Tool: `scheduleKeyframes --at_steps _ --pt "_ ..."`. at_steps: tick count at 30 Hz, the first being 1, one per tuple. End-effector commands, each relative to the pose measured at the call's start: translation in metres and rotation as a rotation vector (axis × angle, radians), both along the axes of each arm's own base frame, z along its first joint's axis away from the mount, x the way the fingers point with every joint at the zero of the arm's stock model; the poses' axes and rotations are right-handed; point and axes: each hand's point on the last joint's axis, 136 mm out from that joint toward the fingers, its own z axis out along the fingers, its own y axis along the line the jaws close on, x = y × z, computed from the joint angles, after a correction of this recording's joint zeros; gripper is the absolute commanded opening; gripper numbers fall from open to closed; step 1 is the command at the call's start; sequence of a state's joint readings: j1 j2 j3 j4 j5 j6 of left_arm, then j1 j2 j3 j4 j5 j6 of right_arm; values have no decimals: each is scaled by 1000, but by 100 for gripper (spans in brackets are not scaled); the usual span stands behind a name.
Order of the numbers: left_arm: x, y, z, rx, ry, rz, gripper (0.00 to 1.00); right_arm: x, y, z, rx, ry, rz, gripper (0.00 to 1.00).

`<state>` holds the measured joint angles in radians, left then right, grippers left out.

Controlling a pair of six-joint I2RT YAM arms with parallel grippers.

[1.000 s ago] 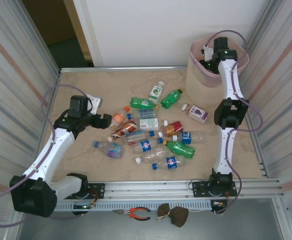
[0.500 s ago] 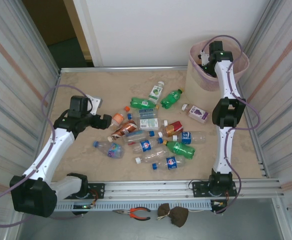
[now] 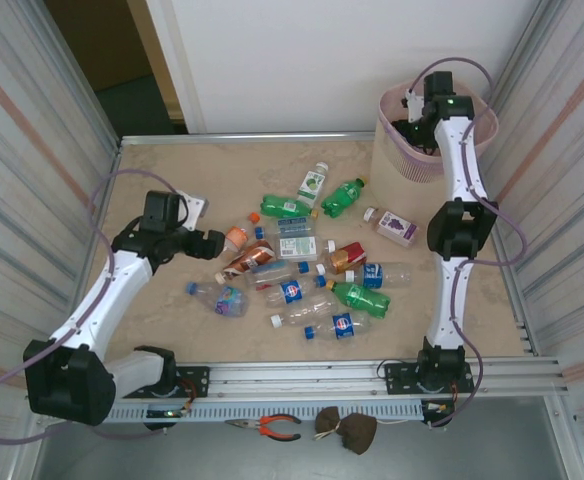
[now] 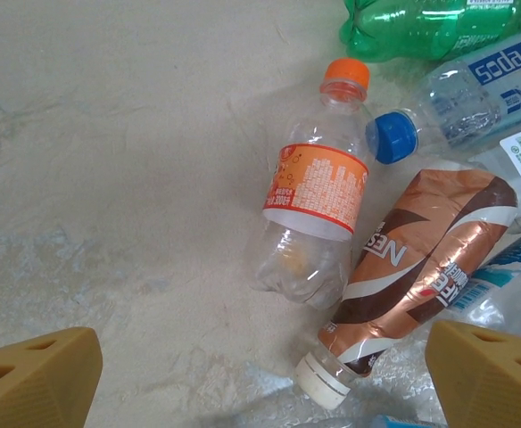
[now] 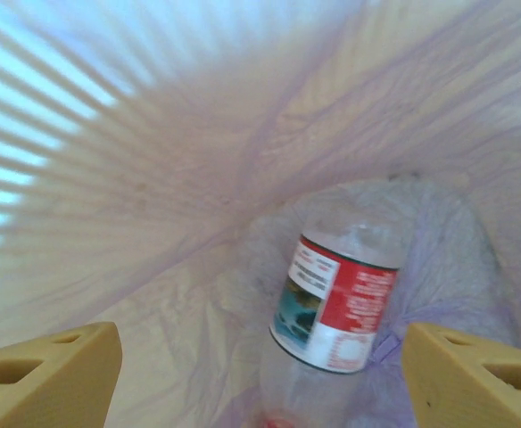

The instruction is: Put the plastic bottles in the bin

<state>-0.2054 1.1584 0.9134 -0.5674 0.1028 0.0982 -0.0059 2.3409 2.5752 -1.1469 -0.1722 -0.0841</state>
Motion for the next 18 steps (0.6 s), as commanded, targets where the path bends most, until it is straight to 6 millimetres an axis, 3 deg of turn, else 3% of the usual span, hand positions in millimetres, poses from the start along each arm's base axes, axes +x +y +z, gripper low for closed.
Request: scheduleKeyframes --at_steps 1,7,18 --pt "0 -7 6 0 14 -44 93 -16 -3 63 -2 -108 -28 81" --pt "0 -12 -2 -4 56 -70 90 -31 -3 105 2 -189 -32 81" --pt "6 -25 -18 -19 163 -129 86 -69 5 162 62 -298 -30 80"
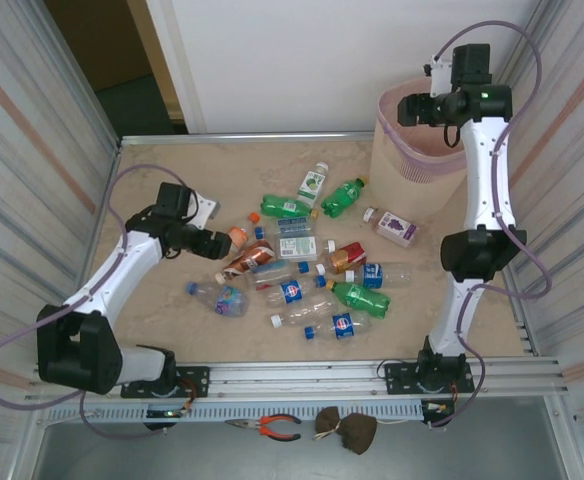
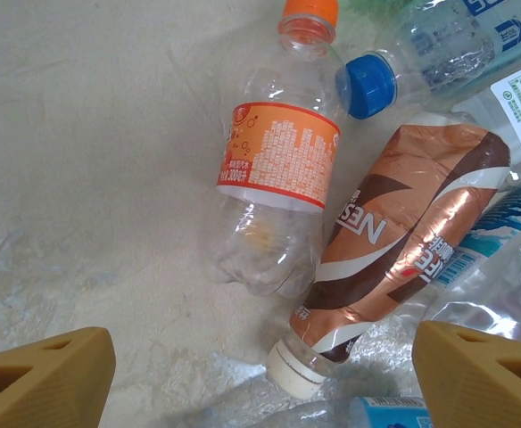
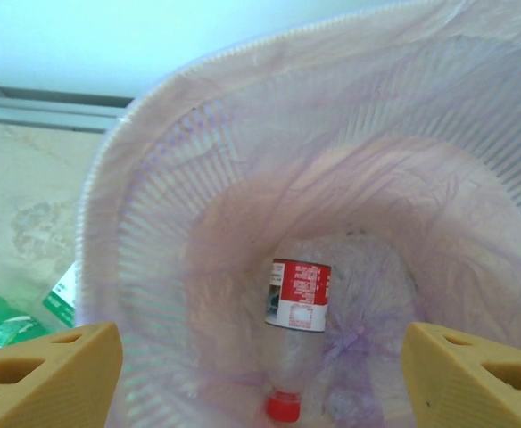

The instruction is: Put the plastic bottles in the bin

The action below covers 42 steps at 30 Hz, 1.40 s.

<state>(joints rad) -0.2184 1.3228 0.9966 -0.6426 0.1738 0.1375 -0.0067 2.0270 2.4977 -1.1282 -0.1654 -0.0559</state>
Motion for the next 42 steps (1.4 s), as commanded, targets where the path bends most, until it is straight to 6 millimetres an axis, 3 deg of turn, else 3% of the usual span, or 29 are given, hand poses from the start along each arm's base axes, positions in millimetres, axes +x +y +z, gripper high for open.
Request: scheduleKeyframes --at_steps 1,10,21,29,32,42 --pt "3 -9 8 -20 14 -44 85 -19 8 29 60 -54 4 80" --pt "20 -30 -10 67 66 -107 82 -63 25 48 108 -107 32 80" --pt "46 -25 -52 188 170 -87 77 -105 25 38 111 -101 33 81" --pt "52 -22 -80 179 230 -52 77 -115 27 34 112 -91 40 81" --pt "54 -17 -85 158 246 -19 77 -116 29 21 107 -58 41 81" --pt "57 -4 -93 119 293 55 76 -116 36 15 98 -44 54 81"
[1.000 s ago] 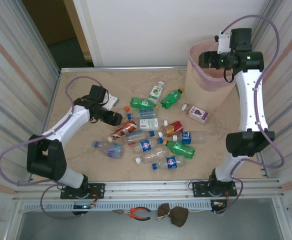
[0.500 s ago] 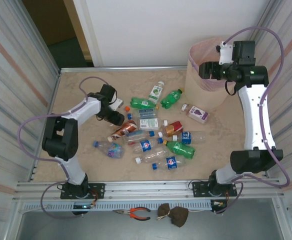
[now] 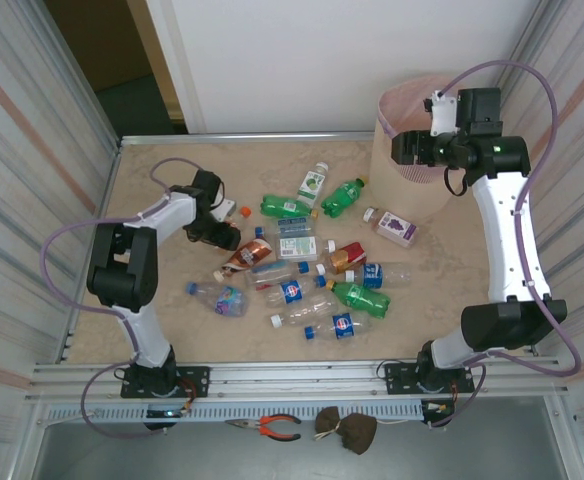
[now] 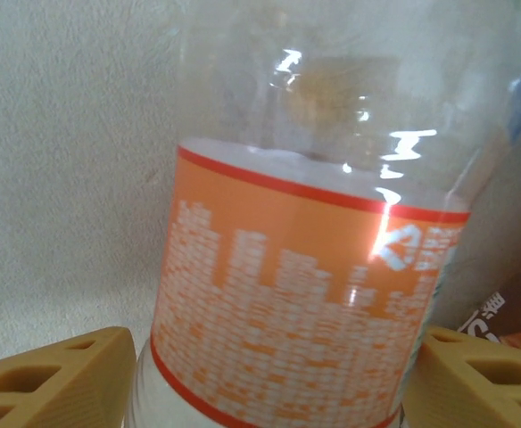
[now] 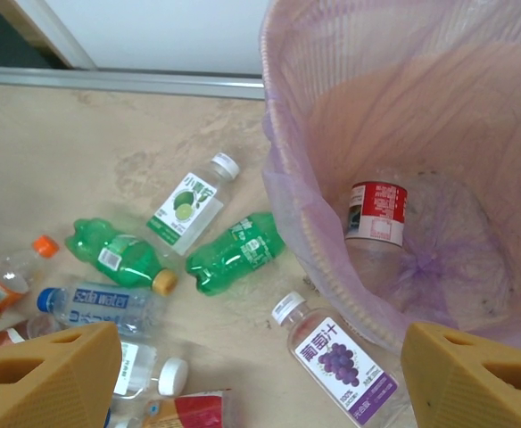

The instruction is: Put the plastic bottles in the bin

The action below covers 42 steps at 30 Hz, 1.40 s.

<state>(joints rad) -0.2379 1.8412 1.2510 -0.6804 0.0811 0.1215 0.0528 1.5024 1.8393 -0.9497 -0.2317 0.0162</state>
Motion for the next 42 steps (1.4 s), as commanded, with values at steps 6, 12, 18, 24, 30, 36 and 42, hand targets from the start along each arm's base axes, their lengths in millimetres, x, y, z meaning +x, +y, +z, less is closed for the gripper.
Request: scheduleKeyframes --at_steps 6,12,18,24,30,36,42 --pt "2 -2 -3 -48 35 39 76 -5 4 4 -4 -14 -1 81" --pt "-1 -5 -10 -60 65 38 76 -5 8 8 0 -29 9 81" --pt "-2 -3 -16 -46 84 39 74 -6 11 9 -4 -32 16 81" --pt "1 -3 -4 -51 44 38 69 -8 13 10 -5 -40 18 81" --pt "8 -2 26 -78 -41 46 65 -14 20 13 4 -50 32 81" --pt "13 -10 81 -206 -182 43 65 -25 36 19 71 -73 76 81" --pt "9 -38 159 -416 -378 -56 64 -42 67 35 208 -165 173 81"
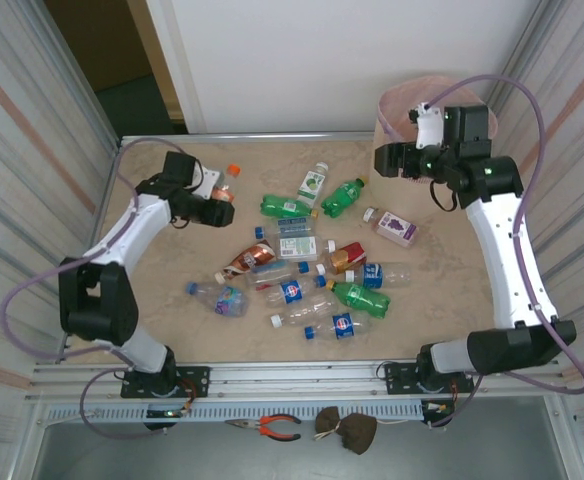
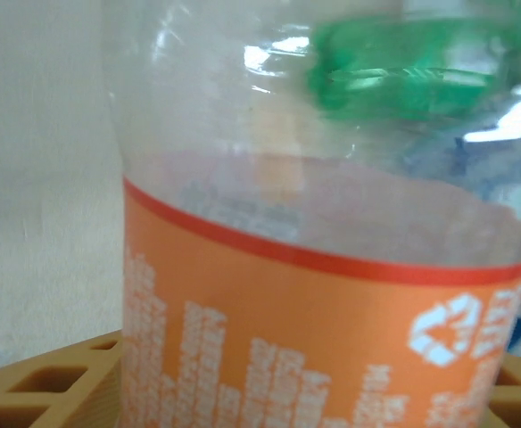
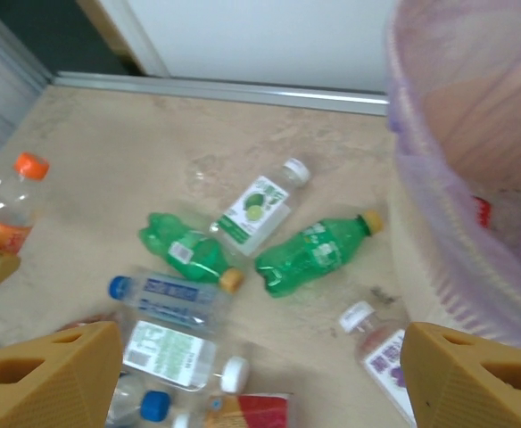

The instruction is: Put the plastic bottles in the bin

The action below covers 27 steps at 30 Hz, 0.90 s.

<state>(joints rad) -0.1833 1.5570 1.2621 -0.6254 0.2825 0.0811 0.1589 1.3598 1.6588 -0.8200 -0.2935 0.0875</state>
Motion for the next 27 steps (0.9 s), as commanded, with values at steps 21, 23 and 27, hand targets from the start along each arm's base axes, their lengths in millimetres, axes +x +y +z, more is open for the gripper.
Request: scheduleKeyframes --at_steps 21,23,27 --pt "-144 -148 284 -706 -740 -726 62 -137 126 136 510 -540 777 94" --pt "-160 -157 294 -727 -755 -781 62 -154 135 145 517 -569 860 95" --pt "-188 -174 310 -753 -788 -887 65 -180 153 153 506 -604 974 96"
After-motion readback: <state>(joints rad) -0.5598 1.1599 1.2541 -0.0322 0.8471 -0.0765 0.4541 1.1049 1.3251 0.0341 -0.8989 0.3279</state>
